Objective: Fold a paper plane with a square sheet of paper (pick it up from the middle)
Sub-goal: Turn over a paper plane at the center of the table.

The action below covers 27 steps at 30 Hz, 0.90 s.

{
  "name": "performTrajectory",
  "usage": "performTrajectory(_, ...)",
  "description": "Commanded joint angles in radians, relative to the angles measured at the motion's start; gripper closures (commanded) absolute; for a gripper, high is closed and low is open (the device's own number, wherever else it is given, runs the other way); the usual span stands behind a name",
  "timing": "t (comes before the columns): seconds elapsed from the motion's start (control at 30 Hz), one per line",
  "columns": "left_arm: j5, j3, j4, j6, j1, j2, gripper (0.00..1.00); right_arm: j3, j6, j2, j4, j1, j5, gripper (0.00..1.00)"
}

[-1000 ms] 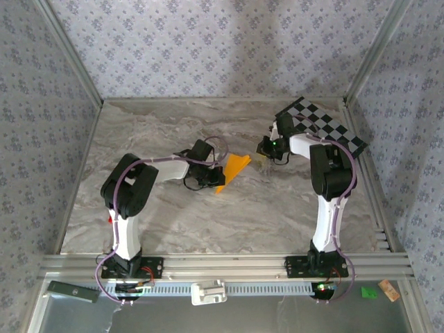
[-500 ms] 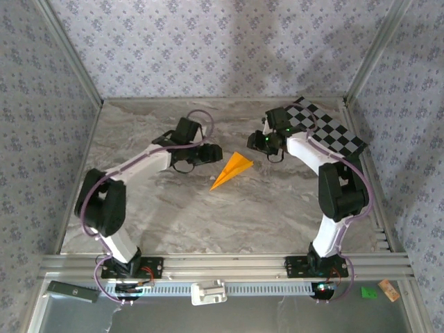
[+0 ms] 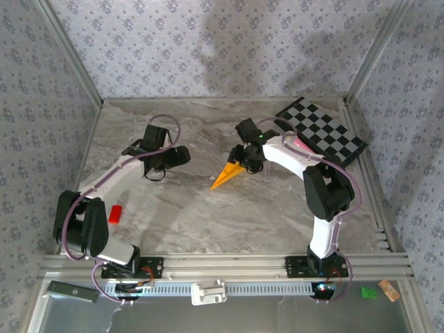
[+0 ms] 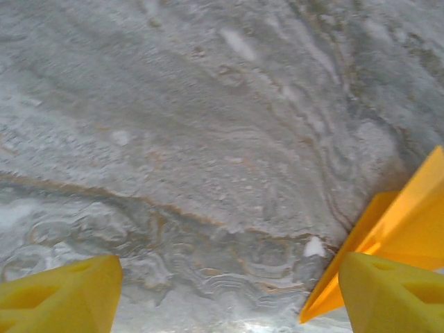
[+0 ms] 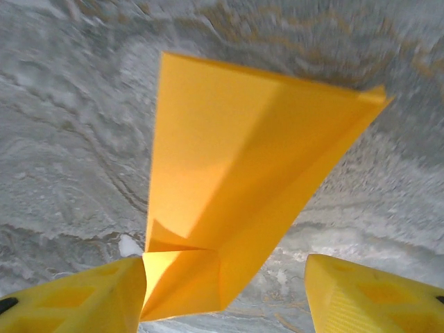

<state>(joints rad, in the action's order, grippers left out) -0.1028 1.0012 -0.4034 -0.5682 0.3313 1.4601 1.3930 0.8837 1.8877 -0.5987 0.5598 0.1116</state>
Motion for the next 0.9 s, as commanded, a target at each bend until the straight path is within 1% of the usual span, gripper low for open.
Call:
performTrajectory(0.0, 0.023, -0.030, 0.027, -0.012, -0.017, -0.044, 0.16, 0.014, 0.129, 0.036, -0.029, 0.017, -0.003, 0.37)
performTrajectory(0.1, 0.027, -0.049, 0.029, -0.013, -0.029, -0.049, 0.14, 0.016, 0.155, 0.059, -0.030, 0.022, 0.005, 0.41)
performTrajectory(0.17, 0.032, -0.055, 0.029, -0.014, -0.034, -0.051, 0.13, 0.014, 0.164, 0.065, -0.026, 0.023, 0.009, 0.46)
performTrajectory(0.43, 0.047, -0.057, 0.018, -0.016, -0.053, -0.050, 0.12, 0.017, 0.165, 0.070, -0.009, 0.026, 0.024, 0.75)
performTrajectory(0.5, 0.051, -0.059, 0.011, -0.017, -0.062, -0.056, 0.12, 0.025, 0.143, 0.063, -0.007, 0.025, 0.026, 0.86)
performTrajectory(0.57, 0.052, -0.063, 0.006, -0.020, -0.075, -0.066, 0.12, 0.044, 0.100, 0.058, 0.029, 0.029, 0.035, 0.92)
performTrajectory(0.63, 0.047, -0.069, 0.004, -0.024, -0.093, -0.078, 0.12, 0.080, 0.037, 0.063, 0.038, 0.033, 0.061, 0.95)
performTrajectory(0.77, 0.031, -0.092, 0.006, -0.054, -0.146, -0.107, 0.12, 0.179, -0.113, 0.081, 0.074, 0.048, 0.178, 0.99)
performTrajectory(0.8, 0.014, -0.106, 0.022, -0.080, -0.167, -0.111, 0.12, 0.206, -0.154, 0.090, 0.090, 0.054, 0.218, 0.99)
performTrajectory(0.87, -0.061, -0.141, 0.076, -0.123, -0.207, -0.105, 0.12, 0.249, -0.210, 0.113, 0.112, 0.061, 0.296, 0.99)
